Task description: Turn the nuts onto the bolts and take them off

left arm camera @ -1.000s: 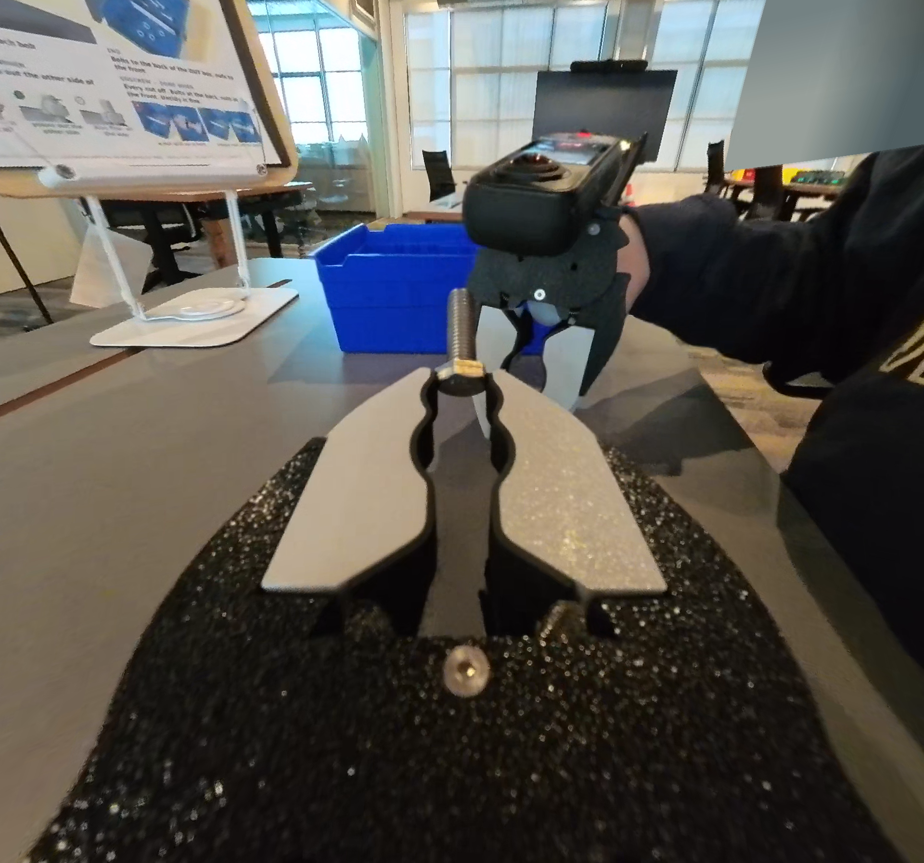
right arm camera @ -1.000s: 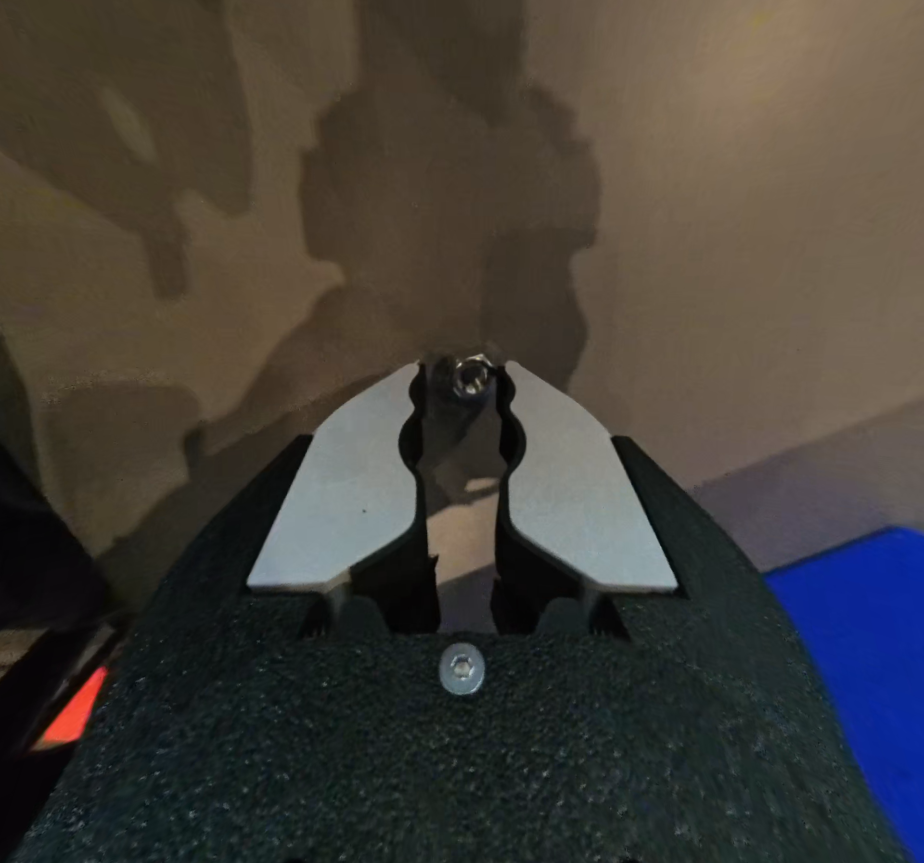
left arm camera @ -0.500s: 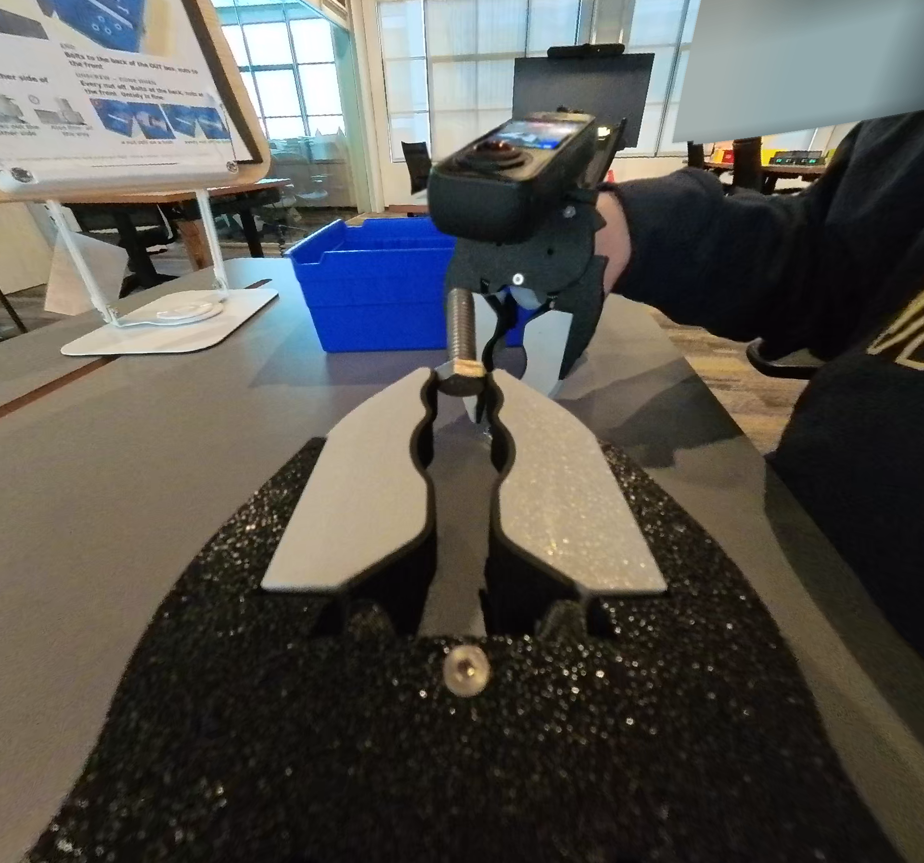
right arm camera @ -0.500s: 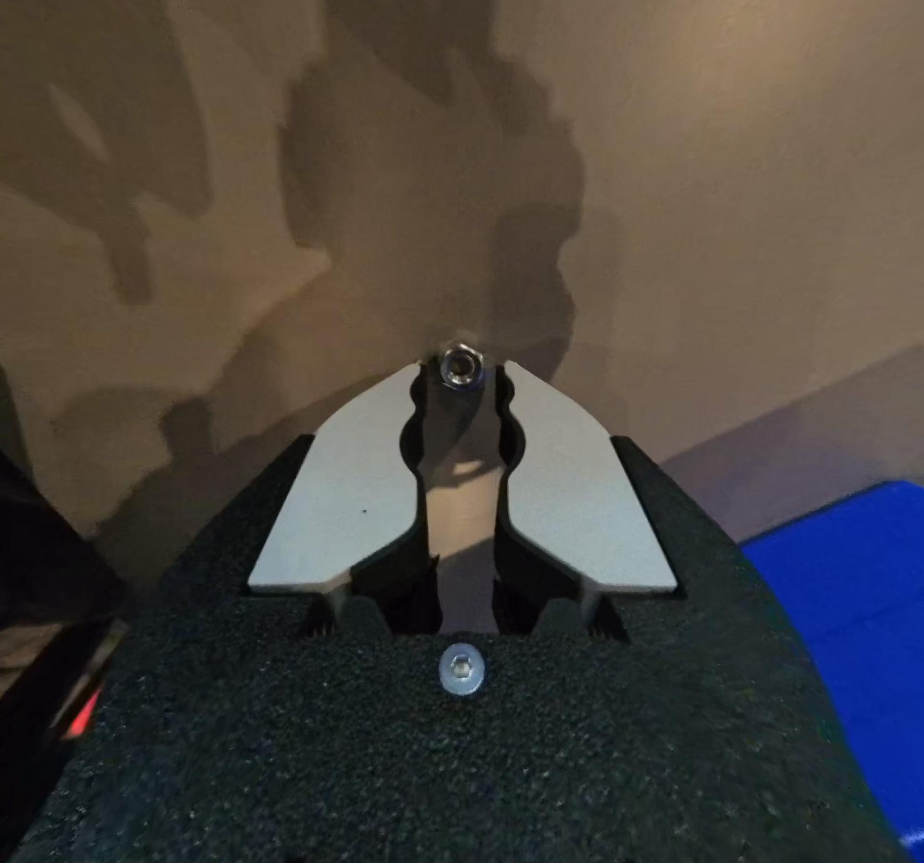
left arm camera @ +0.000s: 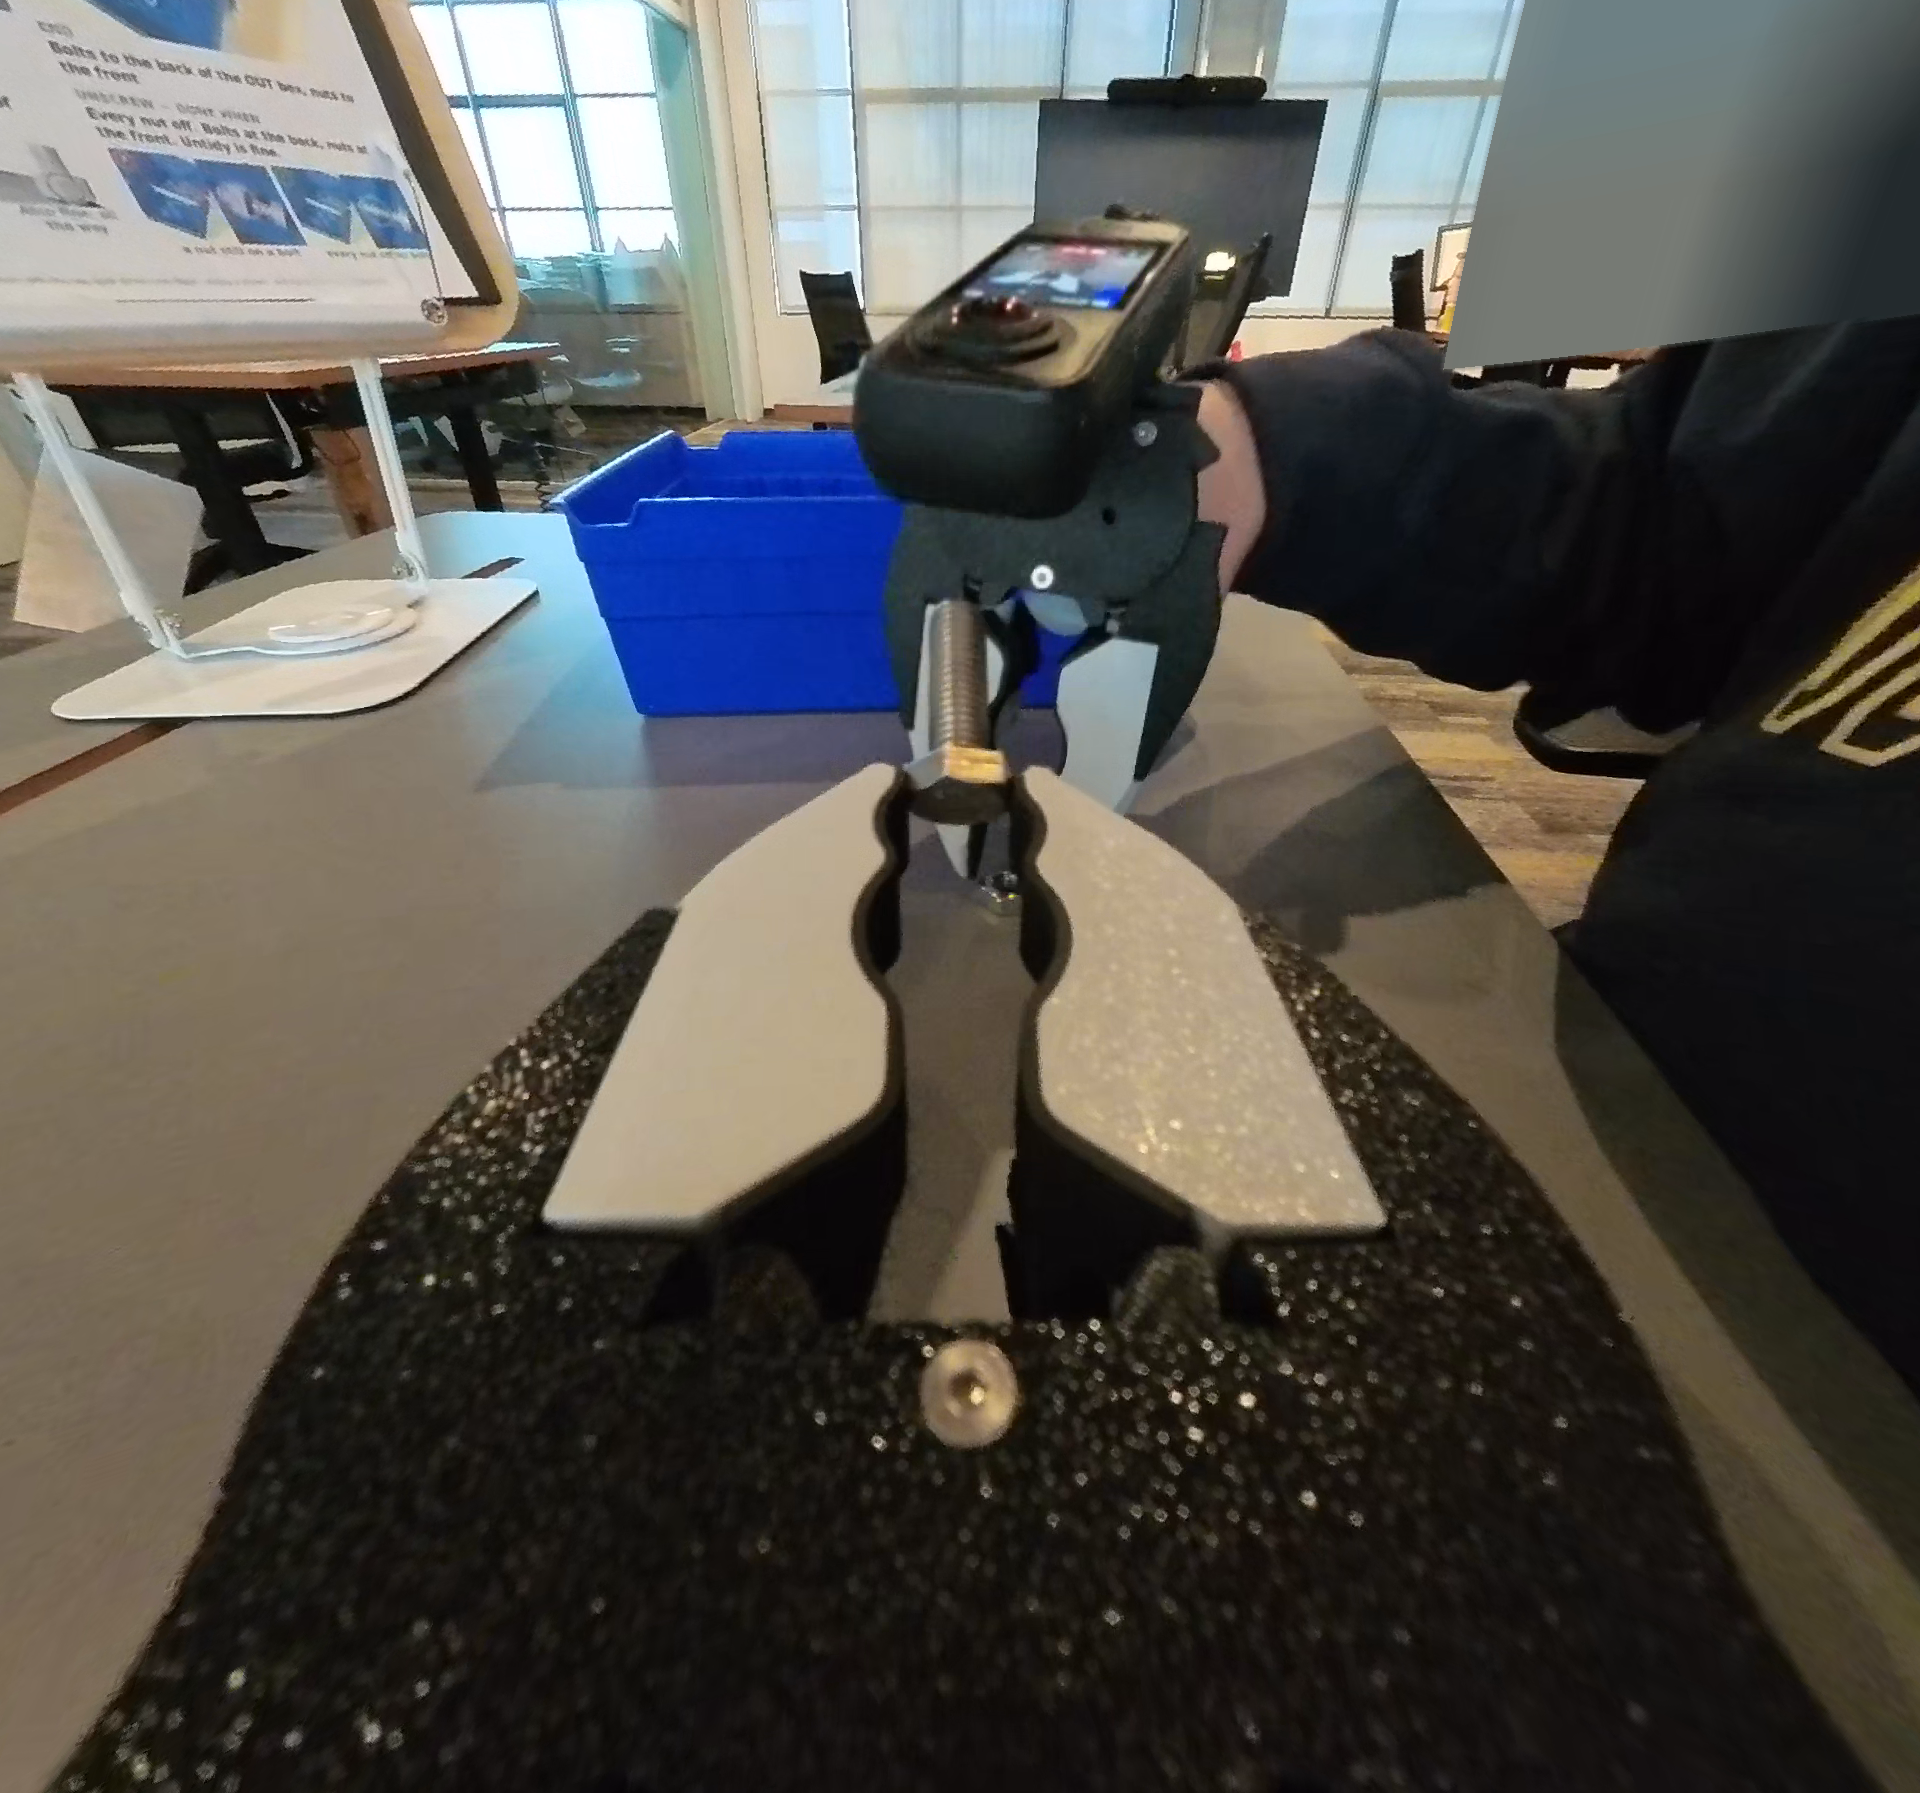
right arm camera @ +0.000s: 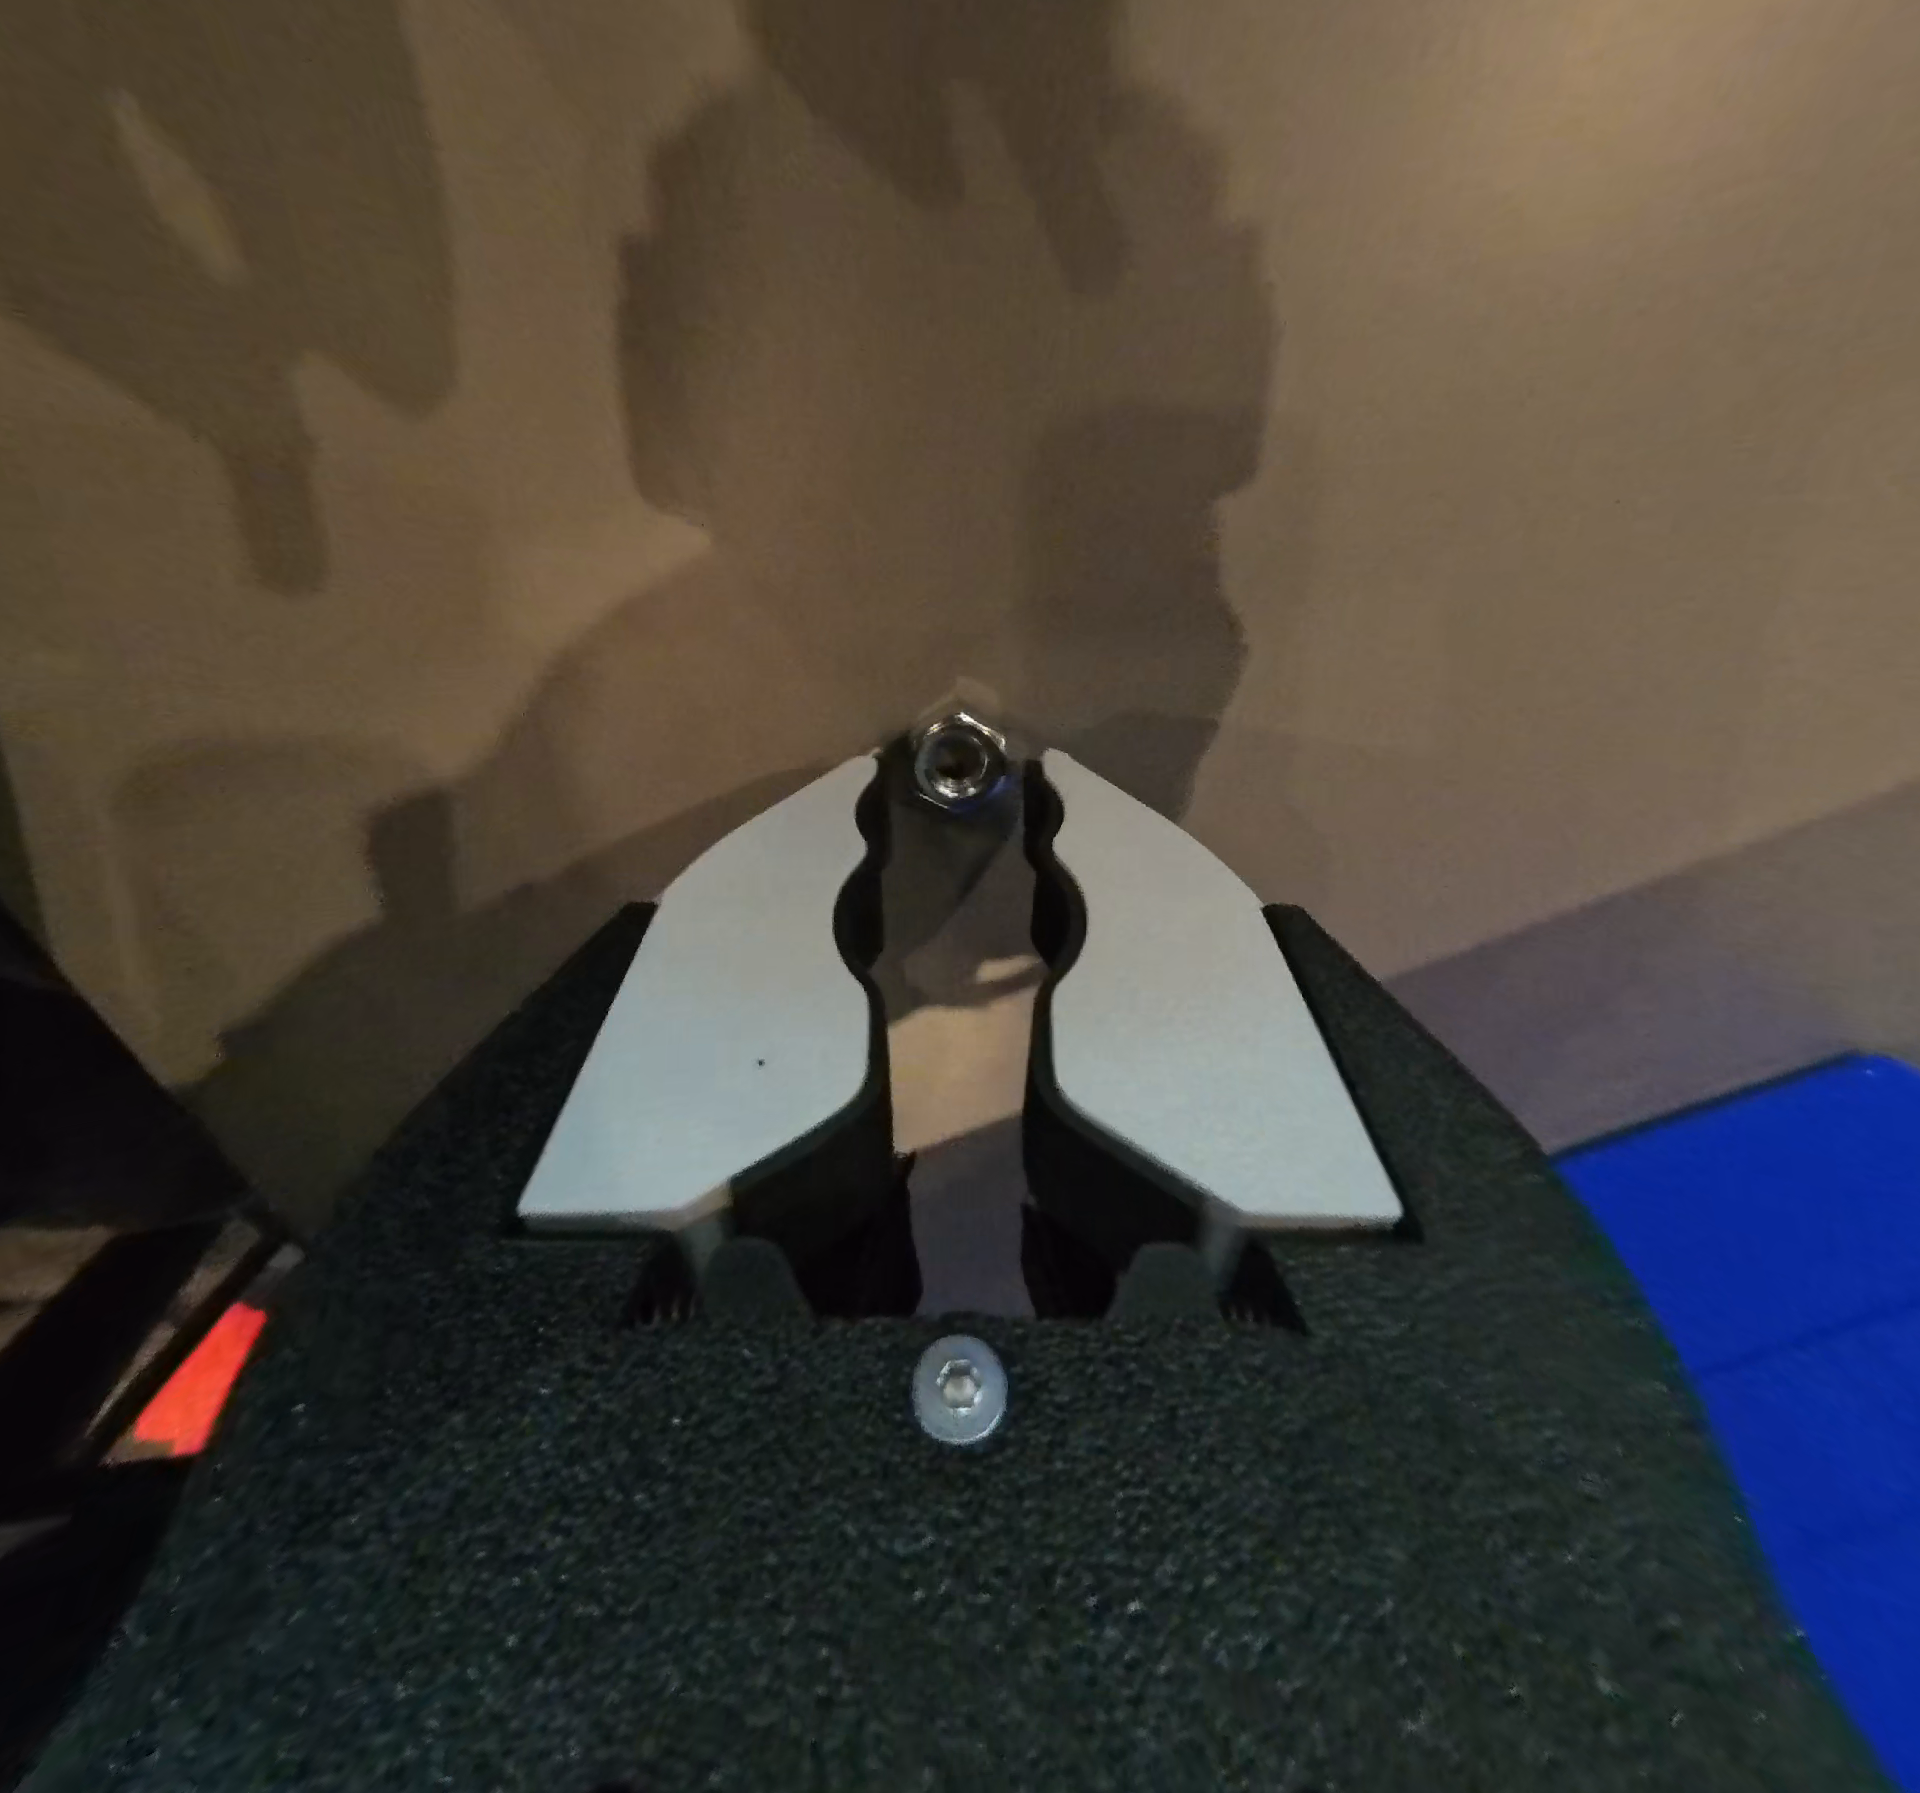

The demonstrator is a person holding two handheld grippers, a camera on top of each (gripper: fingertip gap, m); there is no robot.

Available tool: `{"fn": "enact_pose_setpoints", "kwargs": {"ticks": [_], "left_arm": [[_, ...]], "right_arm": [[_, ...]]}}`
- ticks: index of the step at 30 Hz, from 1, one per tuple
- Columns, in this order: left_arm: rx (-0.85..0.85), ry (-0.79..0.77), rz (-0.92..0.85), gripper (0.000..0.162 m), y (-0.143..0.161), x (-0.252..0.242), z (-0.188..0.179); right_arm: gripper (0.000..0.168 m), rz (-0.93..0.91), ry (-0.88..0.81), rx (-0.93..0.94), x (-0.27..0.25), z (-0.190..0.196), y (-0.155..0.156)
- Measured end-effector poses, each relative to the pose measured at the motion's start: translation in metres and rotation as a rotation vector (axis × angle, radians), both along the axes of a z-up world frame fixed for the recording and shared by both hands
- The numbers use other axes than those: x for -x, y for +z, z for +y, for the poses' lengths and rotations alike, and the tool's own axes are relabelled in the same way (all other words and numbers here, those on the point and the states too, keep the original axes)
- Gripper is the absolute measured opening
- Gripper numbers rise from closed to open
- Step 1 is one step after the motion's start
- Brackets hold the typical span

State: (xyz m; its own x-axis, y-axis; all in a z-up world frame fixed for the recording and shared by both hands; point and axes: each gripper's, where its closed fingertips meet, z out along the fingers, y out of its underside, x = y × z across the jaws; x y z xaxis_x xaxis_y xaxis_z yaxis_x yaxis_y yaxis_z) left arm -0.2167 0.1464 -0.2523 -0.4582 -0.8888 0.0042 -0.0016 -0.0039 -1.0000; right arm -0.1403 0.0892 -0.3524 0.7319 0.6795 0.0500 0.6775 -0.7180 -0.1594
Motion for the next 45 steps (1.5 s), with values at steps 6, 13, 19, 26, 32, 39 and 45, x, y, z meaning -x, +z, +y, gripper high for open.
{"fn": "enact_pose_setpoints", "kwargs": {"ticks": [6, 13, 19, 26, 32, 39, 45], "left_arm": [[-0.001, -0.017, -0.004, 0.017, 0.001, 0.001, -0.002], [0.164, -0.175, -0.045, 0.017, 0.024, 0.012, -0.019], [0.281, -0.271, -0.017, 0.017, 0.029, 0.014, -0.027], [0.31, -0.351, 0.021, 0.017, 0.027, 0.017, -0.035], [0.339, -0.419, 0.037, 0.017, 0.029, 0.021, -0.038], [0.38, -0.47, 0.04, 0.017, 0.033, 0.022, -0.04], [0.424, -0.493, 0.035, 0.017, 0.036, 0.023, -0.037]], "right_arm": [[0.018, 0.02, 0.046, 0.011, 0.003, 0.001, -0.003], [0.017, 0.354, 0.186, -0.491, 0.035, 0.037, 0.097], [0.017, 0.531, 0.476, -0.656, 0.075, 0.024, 0.152], [0.018, 0.486, 0.584, -0.64, 0.088, 0.025, 0.148], [0.018, 0.464, 0.673, -0.608, 0.09, 0.021, 0.148], [0.018, 0.44, 0.75, -0.608, 0.092, 0.021, 0.149], [0.017, 0.499, 0.738, -0.654, 0.094, 0.025, 0.149]]}}
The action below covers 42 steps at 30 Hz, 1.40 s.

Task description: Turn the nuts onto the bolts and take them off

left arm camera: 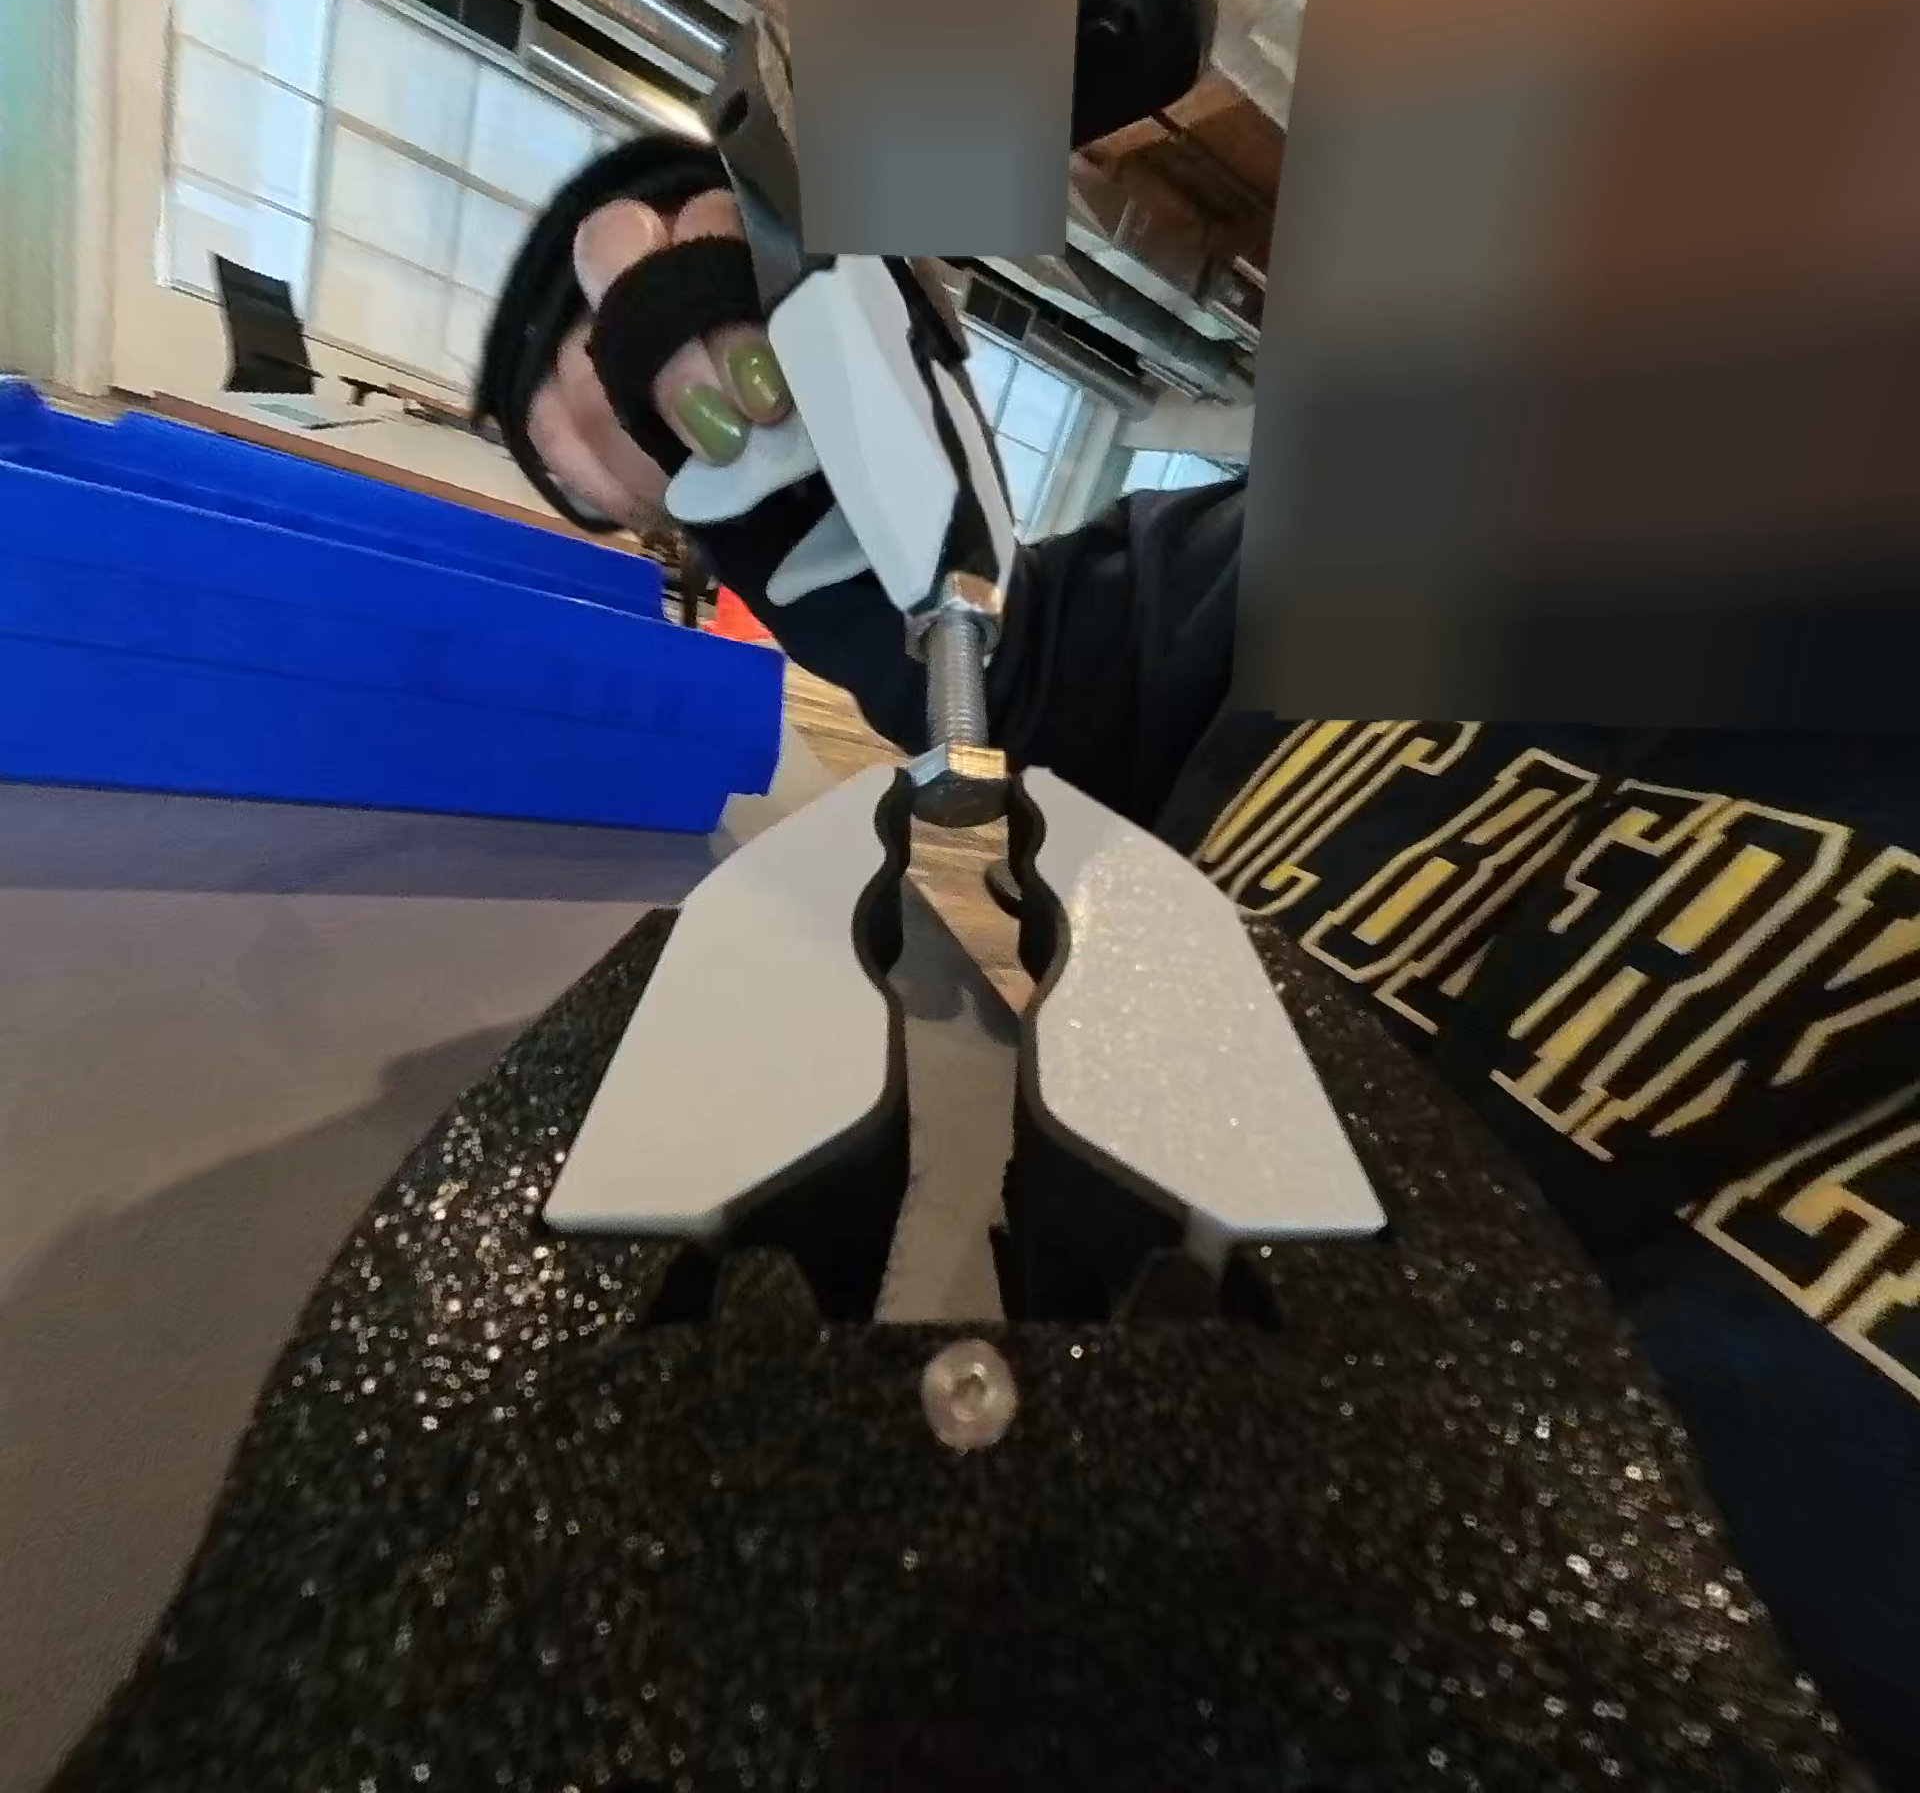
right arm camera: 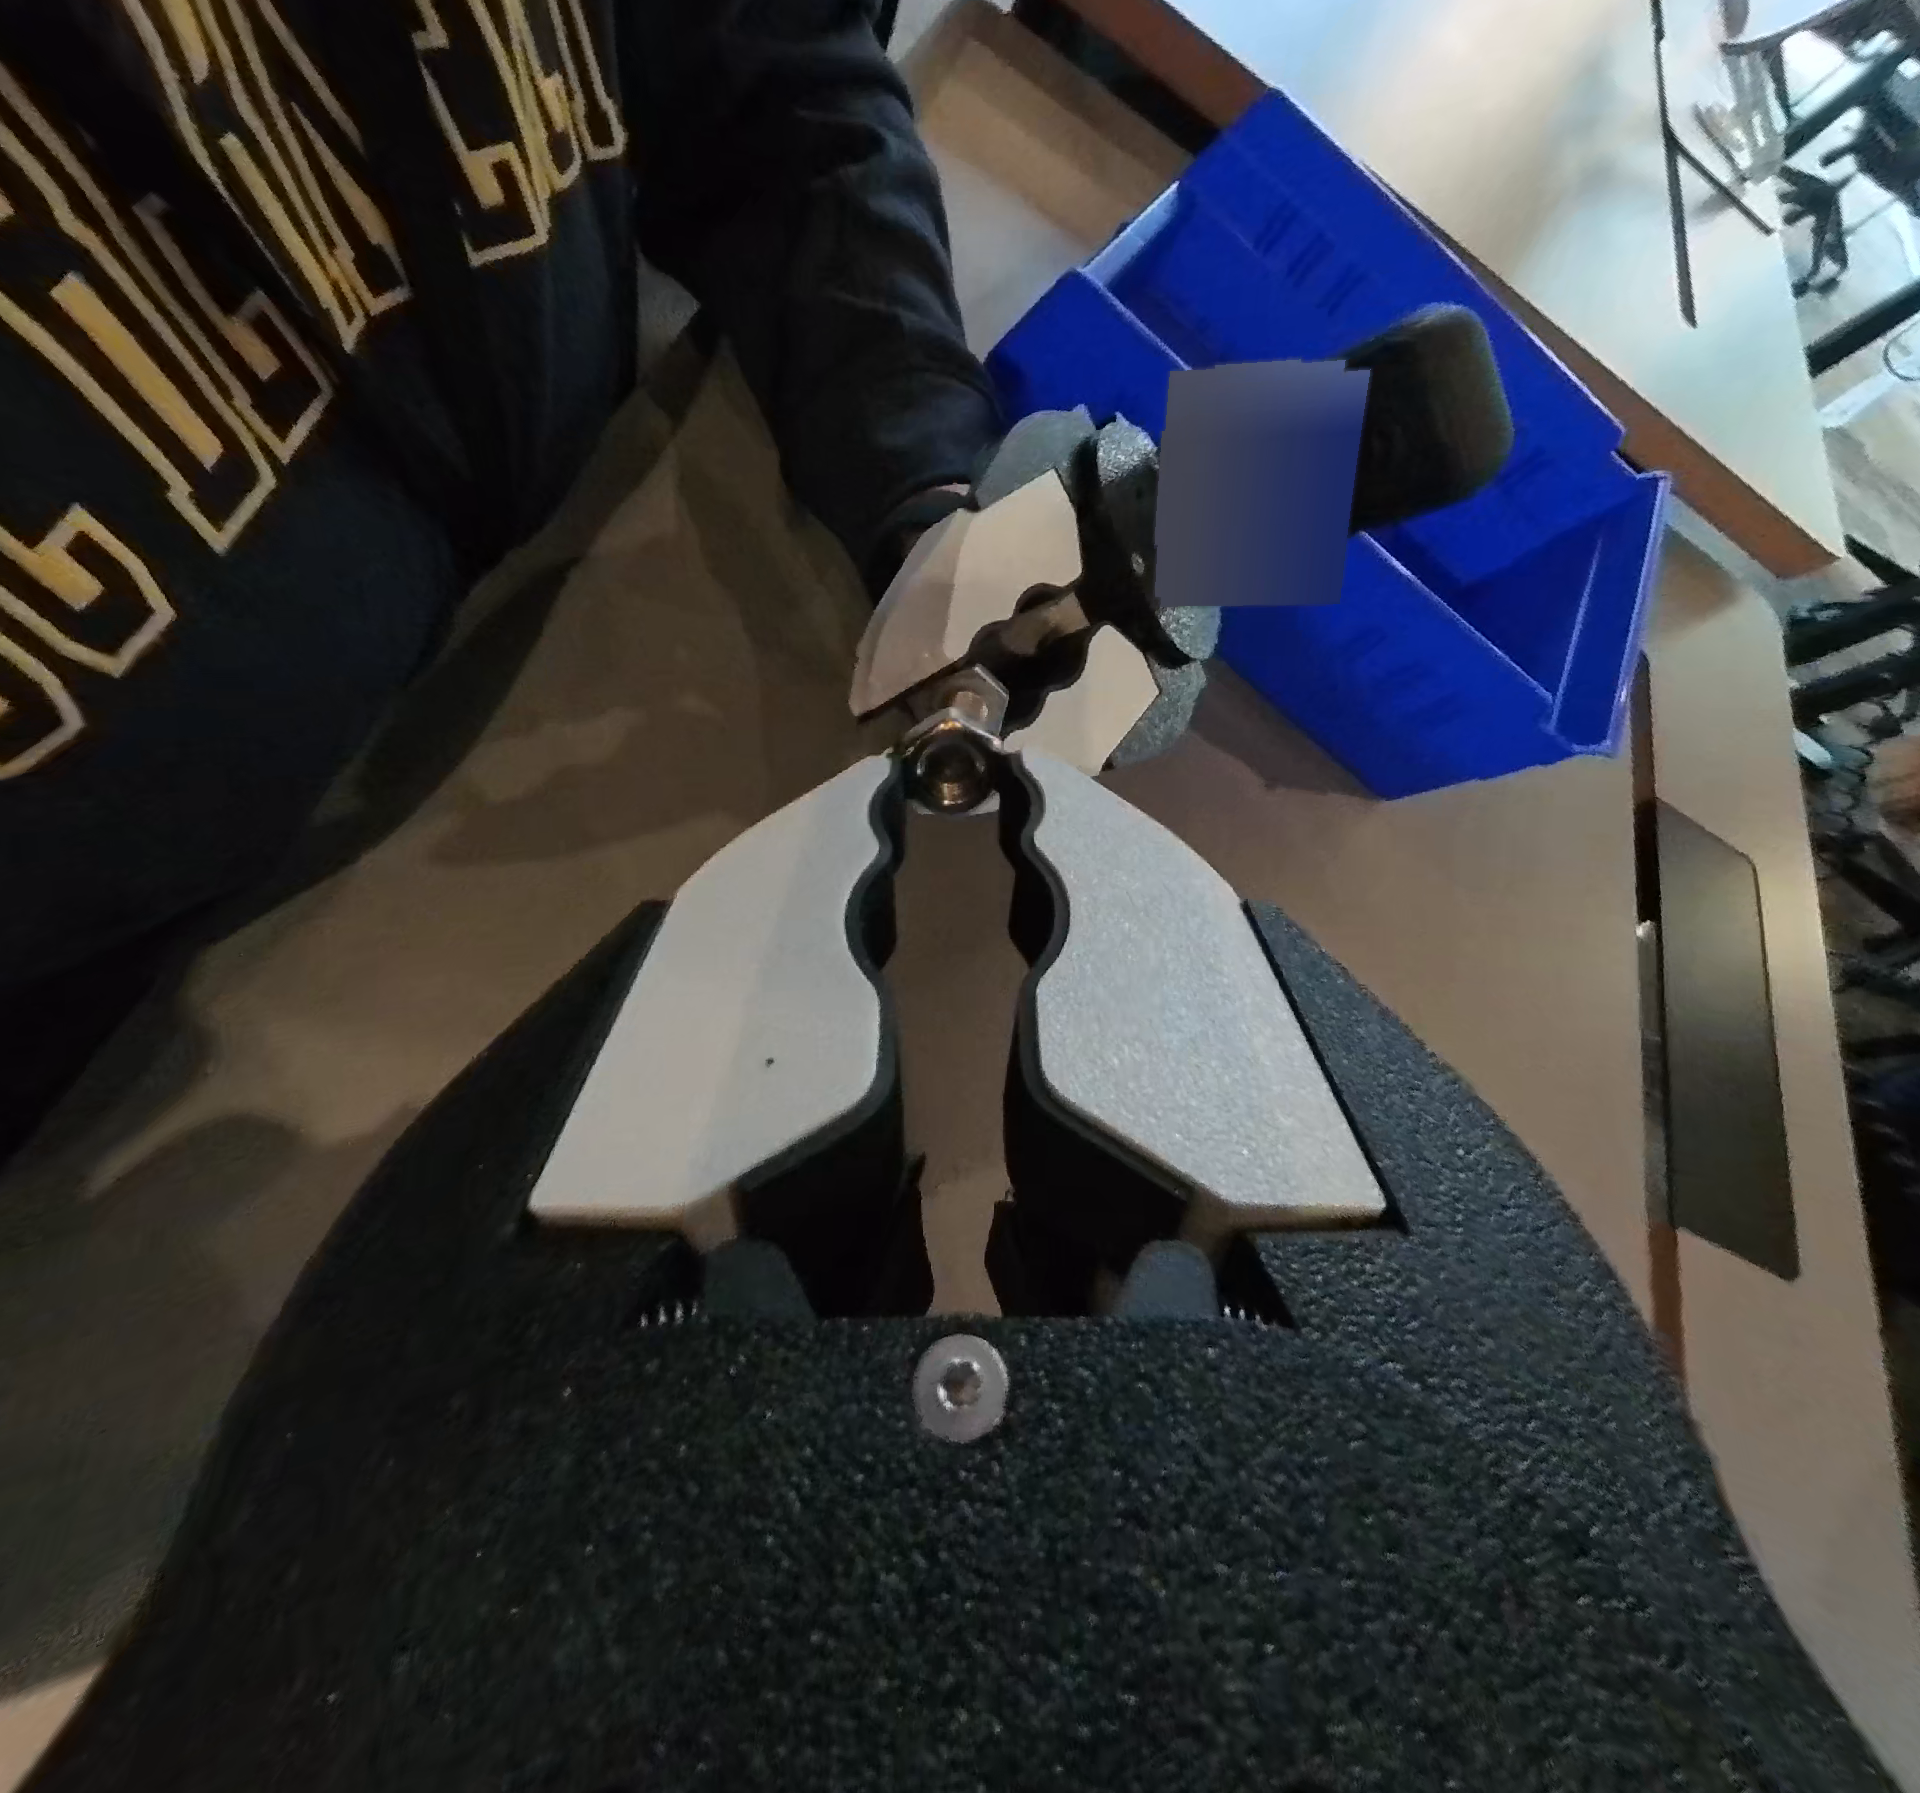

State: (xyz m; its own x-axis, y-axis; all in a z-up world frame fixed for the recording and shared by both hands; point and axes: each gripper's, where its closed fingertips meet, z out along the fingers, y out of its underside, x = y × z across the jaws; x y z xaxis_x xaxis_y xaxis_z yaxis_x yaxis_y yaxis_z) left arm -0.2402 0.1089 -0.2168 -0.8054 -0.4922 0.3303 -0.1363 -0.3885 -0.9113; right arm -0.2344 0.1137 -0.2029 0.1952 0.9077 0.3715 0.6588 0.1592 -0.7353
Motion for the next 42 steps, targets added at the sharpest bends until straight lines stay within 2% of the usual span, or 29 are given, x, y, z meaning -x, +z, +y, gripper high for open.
{"fn": "enact_pose_setpoints", "kwargs": {"ticks": [4, 8, 12, 15, 18, 33, 37, 40, 42], "left_arm": [[-0.007, 0.077, 0.003, 0.017, 0.0, -0.006, 0.009], [-0.08, 0.218, -0.003, 0.017, -0.005, -0.012, 0.024], [-0.209, 0.374, -0.031, 0.016, -0.011, -0.016, 0.035], [-0.294, 0.474, -0.042, 0.016, -0.017, -0.018, 0.042], [-0.336, 0.506, -0.056, 0.016, -0.019, -0.018, 0.042], [-0.269, 0.444, -0.077, 0.017, -0.013, -0.015, 0.035], [-0.242, 0.429, -0.084, 0.017, -0.01, -0.013, 0.036], [-0.216, 0.403, -0.086, 0.017, -0.006, -0.011, 0.034], [-0.199, 0.381, -0.079, 0.017, -0.007, -0.011, 0.032]], "right_arm": [[0.017, 0.072, -0.103, 0.049, -0.004, 0.009, 0.0], [0.018, 0.166, -0.263, 0.194, -0.01, 0.019, -0.003], [0.018, 0.273, -0.445, 0.388, -0.013, 0.025, -0.006], [0.018, 0.412, -0.643, 0.621, -0.016, 0.029, -0.01], [0.017, 0.514, -0.741, 0.8, -0.016, 0.028, -0.012], [0.018, 0.417, -0.726, 0.682, -0.014, 0.024, -0.01], [0.027, 0.376, -0.723, 0.621, -0.017, 0.024, -0.008], [0.03, 0.327, -0.664, 0.541, -0.019, 0.022, -0.003], [0.029, 0.268, -0.565, 0.47, -0.016, 0.016, 0.001]]}}
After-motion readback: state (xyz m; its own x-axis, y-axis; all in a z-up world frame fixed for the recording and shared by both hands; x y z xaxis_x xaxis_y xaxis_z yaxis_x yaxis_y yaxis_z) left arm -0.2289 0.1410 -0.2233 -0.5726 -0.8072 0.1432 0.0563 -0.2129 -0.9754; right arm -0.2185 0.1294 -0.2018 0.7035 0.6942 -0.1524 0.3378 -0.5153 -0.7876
